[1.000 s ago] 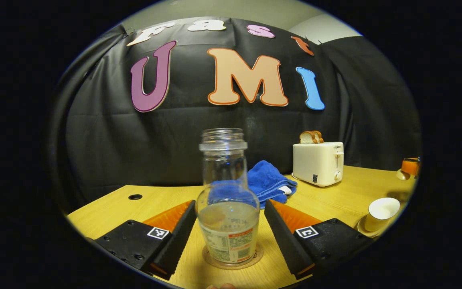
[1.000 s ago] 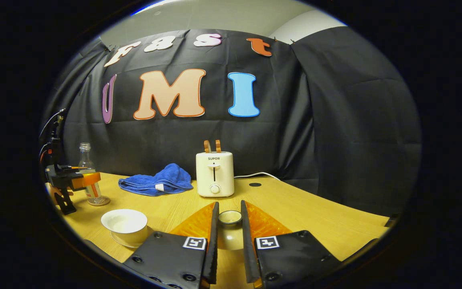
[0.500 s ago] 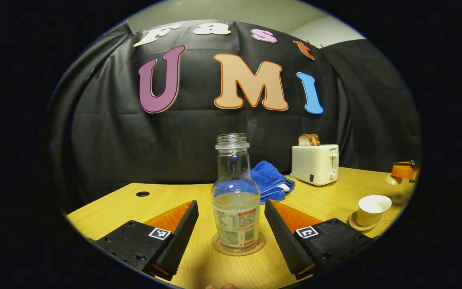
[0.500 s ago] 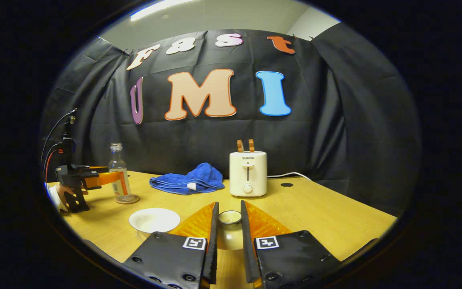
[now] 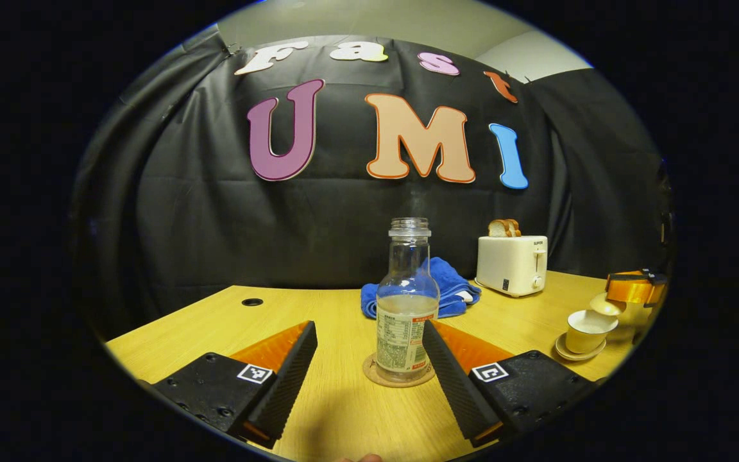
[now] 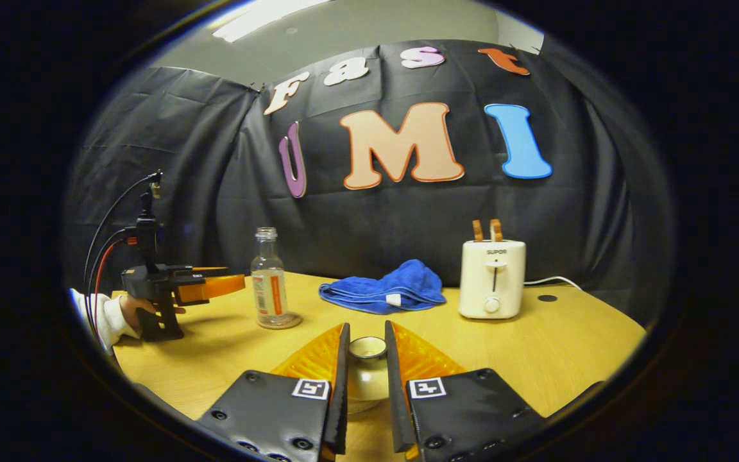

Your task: Open the teacup lid with one hand, grasp the water bottle and pour water into the teacup with the other hand; after pouring, place the water bottle on the coaster and then close the teacup lid.

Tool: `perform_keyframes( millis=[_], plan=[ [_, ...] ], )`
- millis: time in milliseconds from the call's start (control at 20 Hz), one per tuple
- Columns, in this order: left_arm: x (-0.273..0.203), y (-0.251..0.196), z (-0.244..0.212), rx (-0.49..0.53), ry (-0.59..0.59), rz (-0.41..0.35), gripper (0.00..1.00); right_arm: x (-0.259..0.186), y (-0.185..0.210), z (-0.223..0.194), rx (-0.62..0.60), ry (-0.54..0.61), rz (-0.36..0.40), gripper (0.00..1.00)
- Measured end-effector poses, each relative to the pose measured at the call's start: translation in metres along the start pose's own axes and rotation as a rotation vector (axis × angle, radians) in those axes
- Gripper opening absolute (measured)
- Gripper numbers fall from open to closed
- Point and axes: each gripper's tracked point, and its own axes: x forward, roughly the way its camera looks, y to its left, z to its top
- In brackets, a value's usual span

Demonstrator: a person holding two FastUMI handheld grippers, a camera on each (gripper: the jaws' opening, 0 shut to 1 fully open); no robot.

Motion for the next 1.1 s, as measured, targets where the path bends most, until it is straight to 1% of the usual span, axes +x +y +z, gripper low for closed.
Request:
perform_keyframes(
  millis=[50,100,150,200,650,800,900,1000,1050,1100],
  plan=[
    [0.0,0.002,0.0,0.001,-0.001,0.007,0.96,0.003,0.006,-0.002,-0.001,0.019,0.021,0.3],
    [-0.001,0.003,0.0,0.001,0.001,0.012,0.99,0.006,0.011,-0.006,-0.003,0.044,0.038,0.31],
    [-0.001,0.003,-0.001,0.001,0.002,0.012,0.96,0.008,0.015,-0.01,-0.007,0.067,0.054,0.31],
    [-0.001,0.003,0.0,0.001,0.002,0.012,0.96,0.008,0.019,-0.013,-0.01,0.083,0.064,0.31],
    [-0.001,0.002,-0.001,0.001,0.0,0.003,0.97,0.018,0.016,-0.02,0.021,0.142,0.061,0.31],
    [0.0,0.001,-0.001,0.0,0.001,0.004,0.96,0.017,0.015,-0.02,0.025,0.141,0.067,0.39],
    [-0.001,0.002,-0.001,0.0,0.0,0.004,0.96,0.017,0.015,-0.019,0.019,0.14,0.06,0.38],
    [0.0,0.002,-0.001,0.001,-0.001,0.004,0.96,0.016,0.017,-0.017,-0.001,0.122,0.053,0.43],
    [0.0,0.001,-0.001,0.001,-0.001,0.004,0.99,0.015,0.018,-0.013,-0.012,0.107,0.053,0.48],
    [-0.001,0.001,-0.001,0.001,-0.001,0.004,0.96,0.011,0.018,-0.011,-0.012,0.091,0.056,0.56]
  ],
)
